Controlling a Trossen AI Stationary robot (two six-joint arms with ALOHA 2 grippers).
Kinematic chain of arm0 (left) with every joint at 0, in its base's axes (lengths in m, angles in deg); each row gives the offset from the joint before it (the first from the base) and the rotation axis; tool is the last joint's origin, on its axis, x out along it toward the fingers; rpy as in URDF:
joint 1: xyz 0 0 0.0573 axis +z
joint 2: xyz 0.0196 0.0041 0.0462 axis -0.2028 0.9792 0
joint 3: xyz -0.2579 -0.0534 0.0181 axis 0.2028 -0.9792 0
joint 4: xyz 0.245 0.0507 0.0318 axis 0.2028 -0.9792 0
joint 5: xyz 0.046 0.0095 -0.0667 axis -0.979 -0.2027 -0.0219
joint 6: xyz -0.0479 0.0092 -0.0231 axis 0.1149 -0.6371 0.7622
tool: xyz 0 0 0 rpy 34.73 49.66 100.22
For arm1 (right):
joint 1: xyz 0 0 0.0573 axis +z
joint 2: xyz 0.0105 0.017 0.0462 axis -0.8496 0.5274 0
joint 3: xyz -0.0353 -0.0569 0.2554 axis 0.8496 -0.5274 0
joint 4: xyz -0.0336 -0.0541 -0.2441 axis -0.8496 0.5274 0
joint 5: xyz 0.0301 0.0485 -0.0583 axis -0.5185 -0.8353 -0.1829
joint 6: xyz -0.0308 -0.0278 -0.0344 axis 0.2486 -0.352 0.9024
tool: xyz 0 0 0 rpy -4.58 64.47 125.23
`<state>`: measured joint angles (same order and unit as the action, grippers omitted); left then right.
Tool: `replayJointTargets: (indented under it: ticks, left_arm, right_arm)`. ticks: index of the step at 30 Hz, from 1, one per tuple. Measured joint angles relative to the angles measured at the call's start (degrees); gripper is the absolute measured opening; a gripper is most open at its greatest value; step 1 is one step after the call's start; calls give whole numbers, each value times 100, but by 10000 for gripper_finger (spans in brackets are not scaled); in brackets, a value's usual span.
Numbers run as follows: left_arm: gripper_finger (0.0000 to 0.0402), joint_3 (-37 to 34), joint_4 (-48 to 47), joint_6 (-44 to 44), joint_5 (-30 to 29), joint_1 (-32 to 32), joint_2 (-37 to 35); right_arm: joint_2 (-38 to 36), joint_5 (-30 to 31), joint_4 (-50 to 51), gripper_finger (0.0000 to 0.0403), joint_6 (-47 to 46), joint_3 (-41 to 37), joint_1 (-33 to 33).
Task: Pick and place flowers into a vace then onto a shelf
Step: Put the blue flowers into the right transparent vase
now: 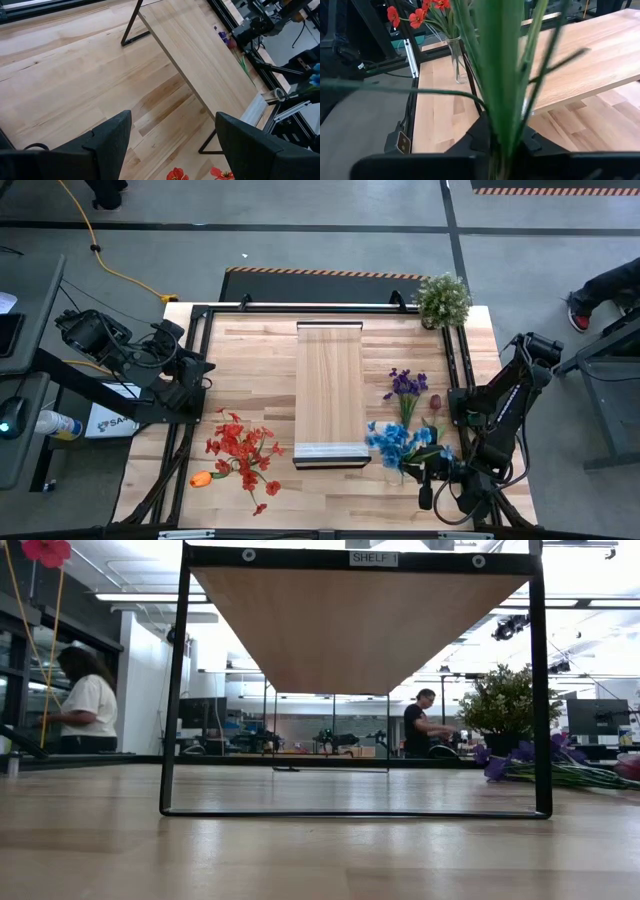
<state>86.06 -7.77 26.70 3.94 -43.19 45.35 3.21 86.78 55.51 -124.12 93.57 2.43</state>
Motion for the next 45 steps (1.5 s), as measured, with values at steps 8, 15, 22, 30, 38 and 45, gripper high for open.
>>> replayJointTargets:
  ticks: [8,15,22,30,38,45]
  left_arm:
    - [321,0,-2,0,0,0,0]
    - [321,0,-2,-1,0,-2,0]
    - [319,0,-2,-1,0,0,0]
    - [319,0,-2,-14,0,0,0]
    - [321,0,-2,-24,0,-2,0]
    - [321,0,-2,-24,0,0,0]
  right_arm:
    - [0,-103,36,128,-55,0,0]
    - [-2,-173,24,173,-80,0,0]
    - [-4,-332,-5,178,-186,0,4]
    - [-7,-811,6,179,-551,0,17]
    - [-17,-1056,-32,179,-738,0,17]
    - [-21,-1132,-72,177,-862,0,17]
